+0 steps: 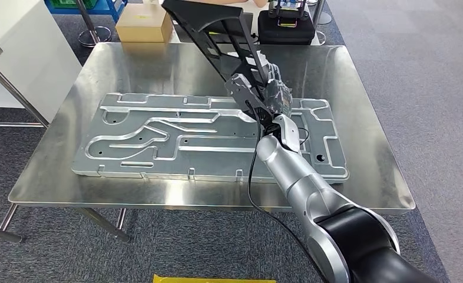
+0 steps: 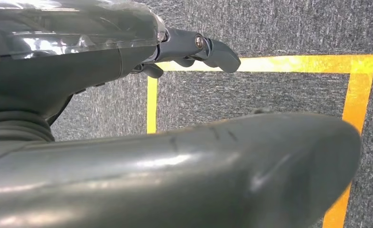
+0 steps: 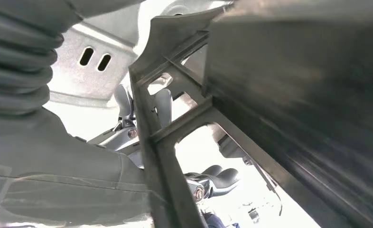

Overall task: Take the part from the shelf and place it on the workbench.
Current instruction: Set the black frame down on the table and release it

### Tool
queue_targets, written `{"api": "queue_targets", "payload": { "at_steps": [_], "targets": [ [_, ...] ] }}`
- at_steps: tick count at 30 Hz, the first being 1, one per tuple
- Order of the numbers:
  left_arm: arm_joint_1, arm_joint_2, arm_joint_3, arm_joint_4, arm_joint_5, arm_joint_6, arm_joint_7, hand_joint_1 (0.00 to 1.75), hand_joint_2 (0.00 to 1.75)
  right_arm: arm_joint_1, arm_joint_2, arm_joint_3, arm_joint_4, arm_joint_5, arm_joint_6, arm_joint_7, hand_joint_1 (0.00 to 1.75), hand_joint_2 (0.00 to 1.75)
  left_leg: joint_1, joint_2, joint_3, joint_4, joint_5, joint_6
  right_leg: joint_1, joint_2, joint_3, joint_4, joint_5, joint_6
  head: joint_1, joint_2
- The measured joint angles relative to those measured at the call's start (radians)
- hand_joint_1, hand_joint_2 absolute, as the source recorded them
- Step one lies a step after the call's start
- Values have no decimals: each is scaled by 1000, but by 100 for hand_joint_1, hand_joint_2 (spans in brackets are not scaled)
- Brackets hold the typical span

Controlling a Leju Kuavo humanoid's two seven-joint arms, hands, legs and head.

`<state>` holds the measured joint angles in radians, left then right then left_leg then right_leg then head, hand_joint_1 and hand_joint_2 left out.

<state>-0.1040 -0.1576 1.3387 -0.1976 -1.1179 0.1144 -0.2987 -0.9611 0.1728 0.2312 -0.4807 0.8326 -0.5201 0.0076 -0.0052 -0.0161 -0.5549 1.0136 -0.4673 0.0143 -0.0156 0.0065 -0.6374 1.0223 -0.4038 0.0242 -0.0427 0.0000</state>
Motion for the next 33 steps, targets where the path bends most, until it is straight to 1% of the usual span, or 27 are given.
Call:
{"api": "queue_targets", "payload": {
  "at_steps": [7,15,18,23,33],
  "targets": [
    [0,0,7,0,0,-1,1,0,0,1,0,-1,0,14,2,4,0,0,0,0,0,0,0,0,0,0,0,0,0,0,0,0],
    [0,0,8,0,-3,-11,4,0,0,13,0,-19,-11,62,13,18,0,0,0,0,1,0,0,0,0,0,1,0,0,0,0,0],
    [0,0,7,0,-10,-19,6,0,0,15,-1,-27,-13,95,23,42,0,0,0,0,2,0,0,0,0,0,2,0,0,0,0,0],
    [0,2,2,0,-30,-35,7,0,0,6,-2,-28,-8,165,77,95,0,0,0,0,4,0,0,0,0,0,4,0,0,0,0,0],
    [0,8,-16,0,-42,-54,0,0,0,-17,1,-27,22,206,117,139,0,0,0,0,8,0,0,0,0,0,9,-1,0,0,0,0]
  ]
}}
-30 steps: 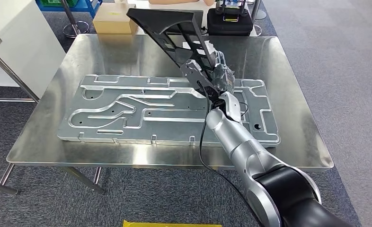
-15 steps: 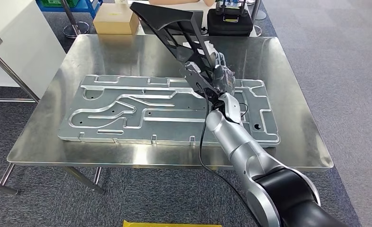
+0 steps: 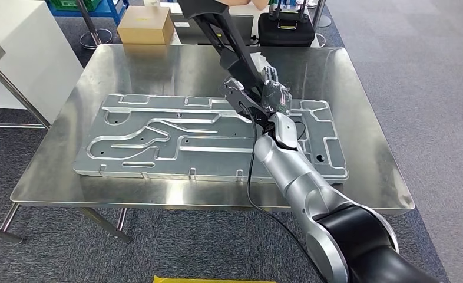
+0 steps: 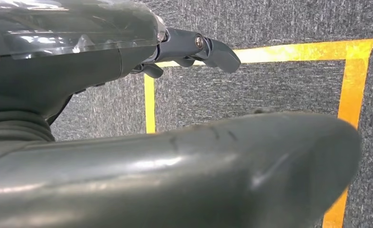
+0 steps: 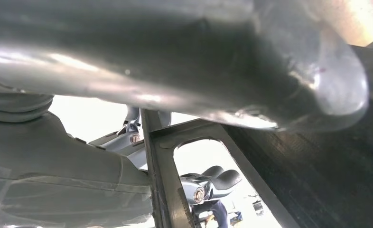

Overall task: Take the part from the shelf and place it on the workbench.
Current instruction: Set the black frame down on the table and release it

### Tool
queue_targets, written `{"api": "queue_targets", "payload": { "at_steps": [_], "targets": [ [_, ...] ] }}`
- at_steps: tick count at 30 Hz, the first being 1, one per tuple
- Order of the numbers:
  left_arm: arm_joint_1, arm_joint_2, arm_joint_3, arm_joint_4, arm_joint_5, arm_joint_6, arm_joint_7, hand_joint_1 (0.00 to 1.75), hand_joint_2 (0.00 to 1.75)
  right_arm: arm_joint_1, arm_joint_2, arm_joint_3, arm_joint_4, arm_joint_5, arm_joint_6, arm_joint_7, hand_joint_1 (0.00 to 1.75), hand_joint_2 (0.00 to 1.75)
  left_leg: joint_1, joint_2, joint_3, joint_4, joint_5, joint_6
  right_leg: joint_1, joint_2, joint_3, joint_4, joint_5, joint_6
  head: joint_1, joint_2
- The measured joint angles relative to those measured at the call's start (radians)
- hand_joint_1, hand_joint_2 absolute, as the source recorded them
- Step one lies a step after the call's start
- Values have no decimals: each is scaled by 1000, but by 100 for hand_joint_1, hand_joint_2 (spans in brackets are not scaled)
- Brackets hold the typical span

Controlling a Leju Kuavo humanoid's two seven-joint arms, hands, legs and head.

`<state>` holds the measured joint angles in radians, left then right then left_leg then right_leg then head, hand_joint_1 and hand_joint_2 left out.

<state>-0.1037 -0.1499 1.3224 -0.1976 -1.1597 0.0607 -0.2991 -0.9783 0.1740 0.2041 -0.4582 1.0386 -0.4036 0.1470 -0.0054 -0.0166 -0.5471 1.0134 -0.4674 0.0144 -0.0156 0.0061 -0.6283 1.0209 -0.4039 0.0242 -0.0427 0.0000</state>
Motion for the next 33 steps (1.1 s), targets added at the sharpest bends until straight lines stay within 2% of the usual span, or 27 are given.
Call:
{"api": "queue_targets", "payload": {
  "at_steps": [15,33],
  "targets": [
    [0,0,-8,0,-12,-14,2,0,0,6,-1,0,45,49,3,22,0,0,0,0,1,0,0,0,0,0,1,-1,0,0,0,0],
    [1,0,-30,0,-33,-22,4,0,0,56,-36,-35,58,100,3,43,0,0,0,2,-2,0,-1,1,0,2,-3,-1,0,0,0,0]
  ]
}}
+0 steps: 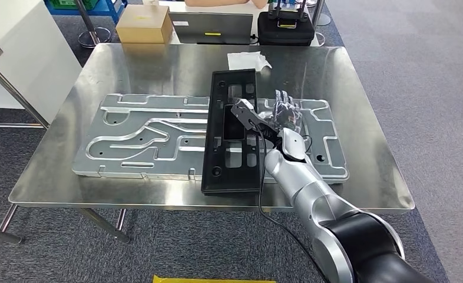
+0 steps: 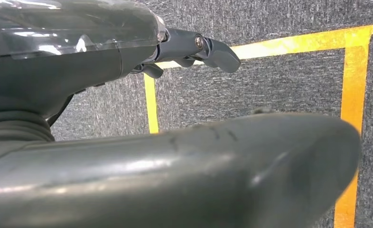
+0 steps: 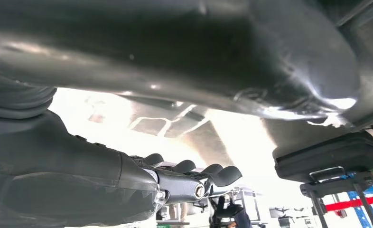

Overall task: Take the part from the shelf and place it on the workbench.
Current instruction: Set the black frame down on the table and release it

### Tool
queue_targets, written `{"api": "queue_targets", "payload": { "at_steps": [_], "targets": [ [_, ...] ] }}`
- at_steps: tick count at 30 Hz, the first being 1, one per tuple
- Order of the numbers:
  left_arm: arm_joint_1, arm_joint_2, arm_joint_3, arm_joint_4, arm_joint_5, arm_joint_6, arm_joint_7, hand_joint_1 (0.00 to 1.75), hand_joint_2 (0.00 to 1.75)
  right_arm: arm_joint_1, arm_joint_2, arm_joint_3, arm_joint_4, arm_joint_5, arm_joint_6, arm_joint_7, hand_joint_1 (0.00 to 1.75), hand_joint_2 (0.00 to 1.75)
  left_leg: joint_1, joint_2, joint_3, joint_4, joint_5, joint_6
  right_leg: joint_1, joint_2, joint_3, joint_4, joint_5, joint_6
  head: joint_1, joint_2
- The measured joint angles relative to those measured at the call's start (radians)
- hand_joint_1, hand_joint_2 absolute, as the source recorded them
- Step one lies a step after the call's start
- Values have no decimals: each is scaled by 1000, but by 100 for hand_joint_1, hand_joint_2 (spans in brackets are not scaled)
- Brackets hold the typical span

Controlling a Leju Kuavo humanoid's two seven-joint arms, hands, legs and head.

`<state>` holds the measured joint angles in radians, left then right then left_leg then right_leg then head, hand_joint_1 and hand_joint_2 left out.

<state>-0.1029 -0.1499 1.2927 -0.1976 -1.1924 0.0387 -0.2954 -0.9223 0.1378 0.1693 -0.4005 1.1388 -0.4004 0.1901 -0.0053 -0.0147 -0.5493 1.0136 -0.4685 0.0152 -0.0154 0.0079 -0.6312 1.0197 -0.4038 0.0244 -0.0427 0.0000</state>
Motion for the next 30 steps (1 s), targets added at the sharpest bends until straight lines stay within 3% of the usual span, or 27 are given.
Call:
{"api": "queue_targets", "payload": {
  "at_steps": [8,13,17,20,24,30],
  "targets": [
    [0,0,-8,0,-3,-6,4,0,0,26,-25,-28,-3,9,-18,-25,0,0,0,0,0,0,0,0,0,0,0,0,0,0,0,0],
    [0,0,-10,0,3,-2,4,0,0,46,-26,-79,-64,-93,-69,-170,0,0,0,0,0,0,0,0,0,0,0,0,0,0,0,0],
    [0,0,-11,0,8,3,4,0,0,64,-22,-116,-129,-172,-62,-253,0,175,0,0,-1,0,0,0,0,0,0,0,0,0,0,0],
    [0,0,-10,0,9,4,4,0,0,79,-20,-127,-172,-208,-52,-280,0,175,0,-1,-1,0,0,0,0,-1,0,0,0,0,0,0],
    [6,0,-5,0,29,16,4,0,0,202,-15,-148,-656,-510,37,-398,0,175,0,-3,-2,0,0,0,0,-2,-1,0,0,0,0,0],
    [11,0,6,0,42,19,0,0,0,345,-56,-147,-1125,-704,69,-471,0,175,0,-2,-2,0,-2,2,0,-2,-1,-1,-1,0,0,0]
  ]
}}
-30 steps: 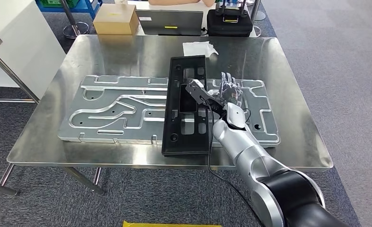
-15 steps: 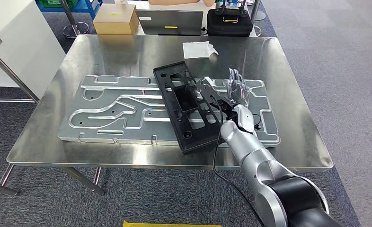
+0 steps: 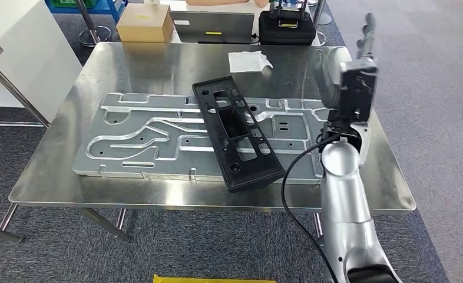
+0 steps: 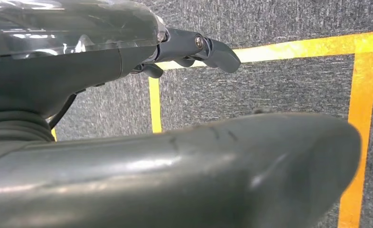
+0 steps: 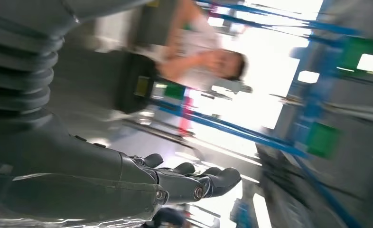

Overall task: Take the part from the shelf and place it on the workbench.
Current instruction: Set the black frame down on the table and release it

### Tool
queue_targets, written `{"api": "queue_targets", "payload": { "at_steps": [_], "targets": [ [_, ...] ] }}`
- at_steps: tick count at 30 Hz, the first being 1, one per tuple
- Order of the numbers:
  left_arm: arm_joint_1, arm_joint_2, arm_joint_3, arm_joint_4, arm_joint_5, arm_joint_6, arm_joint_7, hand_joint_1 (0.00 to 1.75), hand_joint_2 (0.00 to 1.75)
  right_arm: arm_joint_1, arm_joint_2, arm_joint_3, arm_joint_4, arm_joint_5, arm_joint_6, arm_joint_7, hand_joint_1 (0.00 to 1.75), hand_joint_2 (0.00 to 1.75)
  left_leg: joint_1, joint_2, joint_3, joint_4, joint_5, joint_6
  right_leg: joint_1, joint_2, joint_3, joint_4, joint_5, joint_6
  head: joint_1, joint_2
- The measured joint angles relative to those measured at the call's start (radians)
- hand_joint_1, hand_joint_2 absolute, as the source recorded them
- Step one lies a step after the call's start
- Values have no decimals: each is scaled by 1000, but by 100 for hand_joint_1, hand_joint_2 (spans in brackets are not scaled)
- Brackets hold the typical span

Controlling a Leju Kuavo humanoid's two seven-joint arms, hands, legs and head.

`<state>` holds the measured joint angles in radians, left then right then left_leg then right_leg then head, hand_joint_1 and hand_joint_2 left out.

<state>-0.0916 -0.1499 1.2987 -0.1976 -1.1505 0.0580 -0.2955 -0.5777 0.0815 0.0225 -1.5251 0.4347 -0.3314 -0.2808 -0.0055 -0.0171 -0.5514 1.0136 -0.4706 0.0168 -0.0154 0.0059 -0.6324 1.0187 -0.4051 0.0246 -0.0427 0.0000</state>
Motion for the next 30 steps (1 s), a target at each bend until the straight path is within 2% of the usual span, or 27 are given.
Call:
{"api": "queue_targets", "payload": {
  "at_steps": [5,9,14,15,16,17,19,20,21,22,25,26,28,30],
  "targets": [
    [1,0,11,0,19,-13,-8,0,0,189,-58,13,-284,-99,20,-99,0,175,-1,0,1,2,-4,4,-1,0,2,-3,-1,2,0,0],
    [2,0,25,0,32,-18,-14,0,0,343,-93,21,-434,-147,24,-167,0,175,-3,0,-1,4,-7,8,-4,0,4,-3,-2,6,0,0],
    [1,0,31,0,36,-18,-15,0,0,421,-114,24,-522,-162,24,-181,0,175,-5,3,1,2,0,19,-8,4,6,-5,3,19,0,0],
    [1,-1,32,0,39,-17,-15,0,0,435,-117,24,-534,-171,26,-183,0,175,-3,5,3,-4,7,24,-8,5,5,0,-4,22,0,0],
    [0,-2,35,0,44,-15,-16,0,0,454,-121,24,-547,-182,29,-186,0,175,0,7,4,-11,15,28,-7,5,-1,20,-24,25,0,0],
    [0,-3,39,0,51,-13,-17,0,0,481,-124,24,-562,-197,32,-195,0,175,3,8,3,-16,21,32,-7,5,-15,63,-59,27,0,0],
    [2,-5,49,0,64,-6,-20,0,0,559,-127,21,-590,-235,33,-228,0,87,3,9,-2,-17,26,36,-7,4,-58,190,-138,30,0,0],
    [4,-6,55,0,71,-2,-22,0,0,607,-126,15,-604,-257,35,-248,0,44,2,9,-5,-16,27,35,-7,3,-74,243,-162,31,0,0],
    [6,-7,61,0,77,2,-24,0,0,655,-124,5,-616,-277,38,-266,0,0,2,9,-8,-14,27,35,-7,3,-75,264,-166,31,0,0],
    [8,-8,66,0,84,5,-25,0,0,702,-119,-8,-625,-294,44,-281,0,0,2,9,-12,-11,28,33,-7,2,-57,247,-153,30,0,0],
    [9,-15,81,0,95,13,-26,0,0,817,-91,-63,-648,-325,71,-305,0,0,0,10,-21,0,28,25,-3,-3,60,61,-89,16,0,0],
    [9,-17,84,0,97,16,-26,0,0,848,-78,-83,-653,-332,86,-308,0,0,0,10,-22,2,28,20,1,-4,83,21,-80,9,0,0],
    [9,-21,91,0,101,20,-26,0,0,898,-48,-133,-658,-347,134,-309,0,0,-1,10,-23,2,32,6,8,-4,92,-1,-75,-5,0,0],
    [10,-23,98,0,105,22,-26,0,0,932,-13,-184,-659,-359,182,-307,0,0,-1,11,-30,7,28,-7,4,-5,87,-13,-66,-20,0,0]
  ]
}}
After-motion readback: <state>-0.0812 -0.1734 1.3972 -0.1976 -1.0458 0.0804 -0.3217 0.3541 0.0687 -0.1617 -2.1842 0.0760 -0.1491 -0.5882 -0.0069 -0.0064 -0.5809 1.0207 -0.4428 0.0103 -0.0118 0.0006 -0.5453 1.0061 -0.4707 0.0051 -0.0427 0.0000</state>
